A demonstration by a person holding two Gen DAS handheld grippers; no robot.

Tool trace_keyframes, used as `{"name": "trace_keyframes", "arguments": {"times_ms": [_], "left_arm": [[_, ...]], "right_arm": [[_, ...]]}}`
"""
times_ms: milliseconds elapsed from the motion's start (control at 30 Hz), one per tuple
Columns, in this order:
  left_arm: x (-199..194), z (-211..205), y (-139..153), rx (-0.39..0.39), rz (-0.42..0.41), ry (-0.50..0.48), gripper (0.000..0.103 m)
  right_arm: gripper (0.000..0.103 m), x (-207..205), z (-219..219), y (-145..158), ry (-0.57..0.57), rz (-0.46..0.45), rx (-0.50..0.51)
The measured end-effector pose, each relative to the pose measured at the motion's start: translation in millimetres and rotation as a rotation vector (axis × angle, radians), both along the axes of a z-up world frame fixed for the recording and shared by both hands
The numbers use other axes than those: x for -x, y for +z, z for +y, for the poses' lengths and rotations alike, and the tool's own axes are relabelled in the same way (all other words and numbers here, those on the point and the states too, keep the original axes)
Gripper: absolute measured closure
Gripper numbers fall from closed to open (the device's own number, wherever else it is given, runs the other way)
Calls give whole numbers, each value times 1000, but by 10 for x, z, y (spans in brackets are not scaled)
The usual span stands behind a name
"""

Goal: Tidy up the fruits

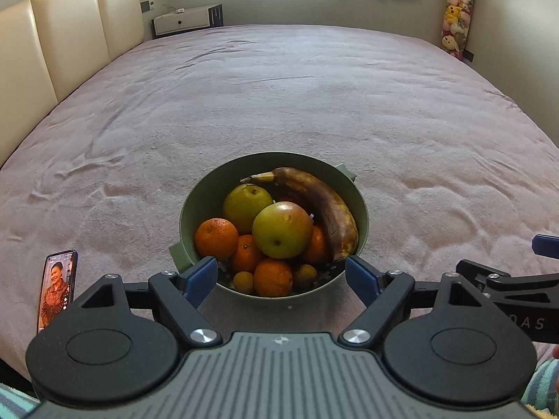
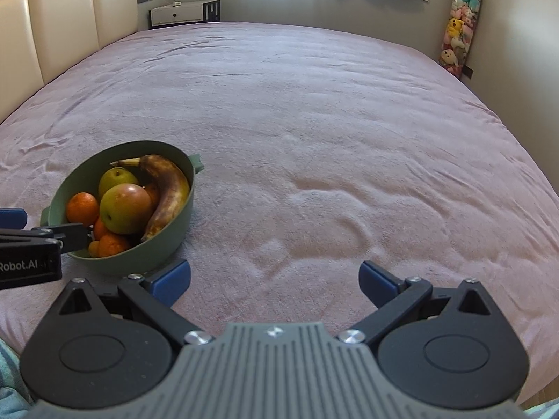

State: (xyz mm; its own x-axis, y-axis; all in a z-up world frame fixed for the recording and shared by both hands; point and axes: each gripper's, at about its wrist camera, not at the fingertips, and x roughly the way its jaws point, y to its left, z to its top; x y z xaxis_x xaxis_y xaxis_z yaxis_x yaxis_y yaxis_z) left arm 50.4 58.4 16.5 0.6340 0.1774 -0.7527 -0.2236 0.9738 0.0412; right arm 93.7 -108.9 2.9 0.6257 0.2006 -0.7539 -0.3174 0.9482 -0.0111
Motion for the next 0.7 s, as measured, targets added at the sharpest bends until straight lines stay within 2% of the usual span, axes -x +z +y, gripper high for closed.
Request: {"name": "trace_keyframes", "arguments": {"times_ms": [700], "left_arm": [[-55, -50, 30, -25, -19, -9, 6]], "right_arm": [[4, 28, -78, 46, -13, -6, -33]]}}
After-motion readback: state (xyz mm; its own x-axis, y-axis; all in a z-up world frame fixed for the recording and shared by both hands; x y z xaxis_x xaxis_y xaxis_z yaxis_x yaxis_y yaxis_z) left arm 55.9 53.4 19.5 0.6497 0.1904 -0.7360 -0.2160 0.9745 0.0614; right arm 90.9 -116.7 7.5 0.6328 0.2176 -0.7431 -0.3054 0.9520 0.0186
